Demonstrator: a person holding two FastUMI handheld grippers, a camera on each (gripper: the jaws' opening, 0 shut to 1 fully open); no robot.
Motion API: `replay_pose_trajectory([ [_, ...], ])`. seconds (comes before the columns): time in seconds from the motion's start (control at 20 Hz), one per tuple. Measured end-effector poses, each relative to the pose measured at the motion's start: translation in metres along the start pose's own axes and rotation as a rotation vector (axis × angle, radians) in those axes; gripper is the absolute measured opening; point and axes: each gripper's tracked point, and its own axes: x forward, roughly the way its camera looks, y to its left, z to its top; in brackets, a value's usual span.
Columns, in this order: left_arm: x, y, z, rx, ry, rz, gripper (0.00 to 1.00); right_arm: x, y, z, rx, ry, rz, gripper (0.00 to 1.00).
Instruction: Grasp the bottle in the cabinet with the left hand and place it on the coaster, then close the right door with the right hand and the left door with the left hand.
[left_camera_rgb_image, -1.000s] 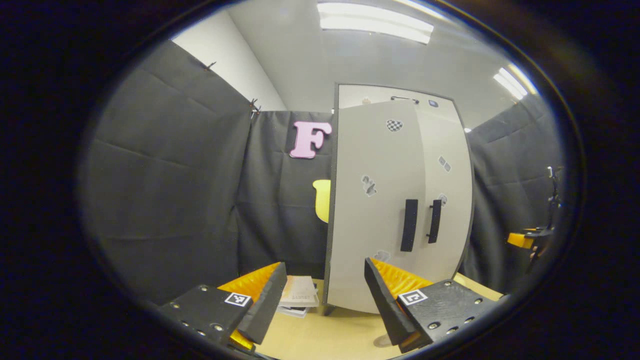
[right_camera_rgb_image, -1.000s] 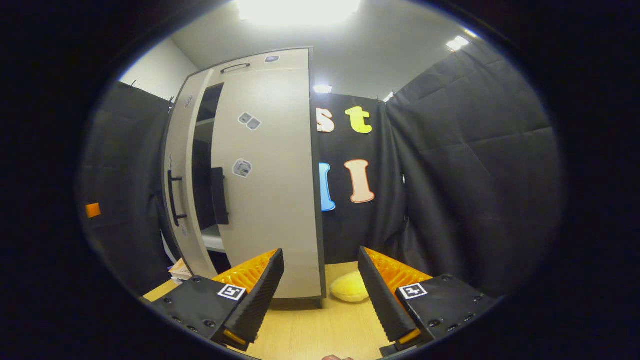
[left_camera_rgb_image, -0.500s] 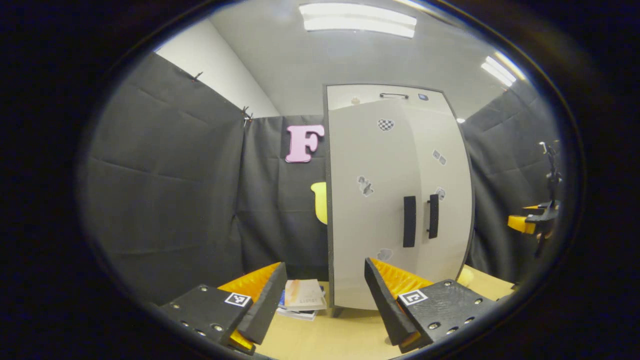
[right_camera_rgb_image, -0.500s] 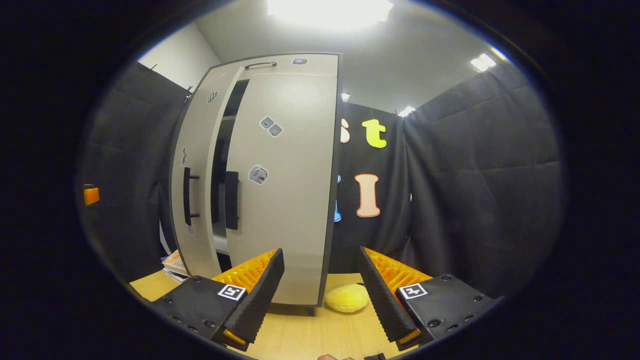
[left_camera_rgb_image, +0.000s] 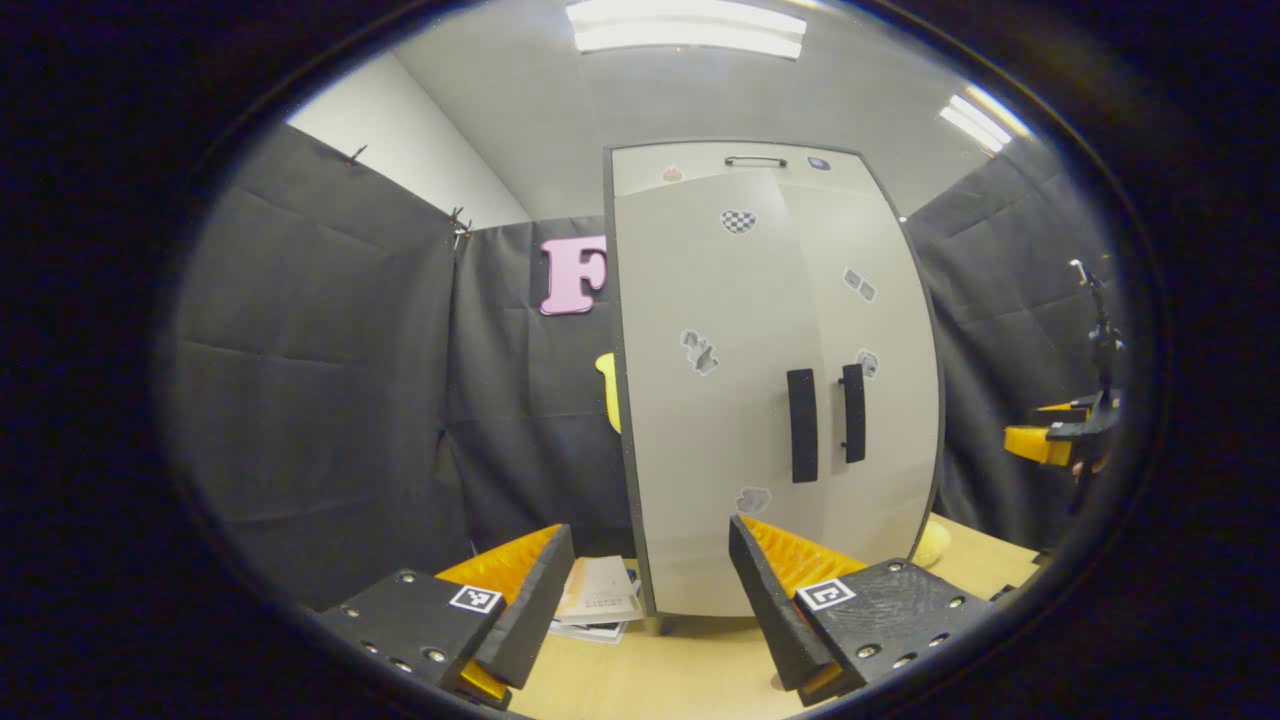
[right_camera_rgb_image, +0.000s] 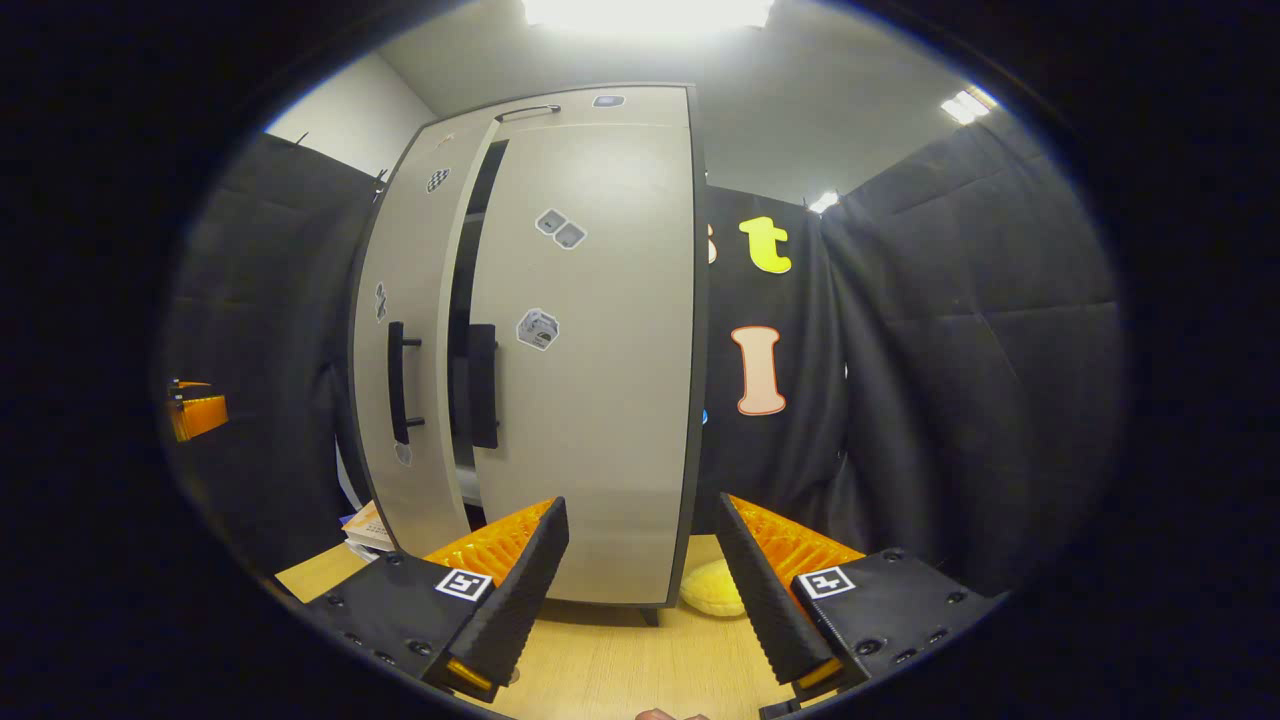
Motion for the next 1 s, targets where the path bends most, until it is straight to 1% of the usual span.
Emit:
replay_pose_trajectory([
  [0.15, -0.001, 0.003, 0.002, -0.037, -0.015, 0.012, 0.84, -0.004, -0.018, -0.002, -0.021, -0.001, -0.030, 0.95],
  [0.3, -0.011, 0.006, 0.000, -0.097, -0.023, 0.012, 0.98, -0.002, -0.036, -0.010, -0.038, 0.007, -0.067, 0.95],
  [0.35, -0.012, 0.010, -0.002, -0.110, -0.025, 0.018, 0.98, -0.001, -0.041, -0.015, -0.037, 0.017, -0.084, 0.95],
  [0.4, -0.014, 0.013, -0.003, -0.119, -0.027, 0.022, 0.98, -0.002, -0.045, -0.020, -0.029, 0.028, -0.098, 0.92],
  [0.45, -0.018, 0.018, -0.006, -0.127, -0.028, 0.025, 0.98, -0.002, -0.047, -0.026, -0.013, 0.045, -0.109, 0.92],
  [0.5, -0.021, 0.022, -0.011, -0.136, -0.025, 0.028, 0.91, -0.001, -0.047, -0.034, 0.005, 0.065, -0.113, 0.95],
  [0.6, -0.021, 0.029, -0.021, -0.164, -0.002, 0.033, 0.91, 0.003, -0.045, -0.045, 0.029, 0.100, -0.117, 0.95],
  [0.65, -0.020, 0.031, -0.025, -0.175, 0.008, 0.032, 0.91, 0.004, -0.044, -0.048, 0.038, 0.117, -0.116, 0.92],
  [0.7, -0.019, 0.034, -0.027, -0.183, 0.011, 0.037, 0.91, 0.007, -0.043, -0.052, 0.048, 0.127, -0.111, 0.95],
  [0.75, -0.020, 0.040, -0.027, -0.189, 0.008, 0.048, 0.91, 0.009, -0.044, -0.051, 0.052, 0.126, -0.108, 0.95],
  [0.8, -0.021, 0.042, -0.026, -0.199, 0.002, 0.059, 0.84, 0.007, -0.045, -0.050, 0.052, 0.114, -0.111, 0.95],
  [0.85, -0.023, 0.041, -0.021, -0.205, -0.009, 0.067, 0.84, 0.009, -0.045, -0.049, 0.052, 0.100, -0.115, 0.92],
  [0.9, -0.024, 0.039, -0.018, -0.203, -0.020, 0.076, 0.98, 0.011, -0.045, -0.051, 0.053, 0.104, -0.115, 0.95],
  [0.95, -0.024, 0.039, -0.017, -0.196, -0.025, 0.094, 0.98, 0.011, -0.045, -0.052, 0.056, 0.112, -0.109, 0.95],
  [1.0, -0.023, 0.037, -0.020, -0.197, -0.014, 0.105, 0.91, 0.009, -0.044, -0.051, 0.063, 0.117, -0.099, 0.95],
])
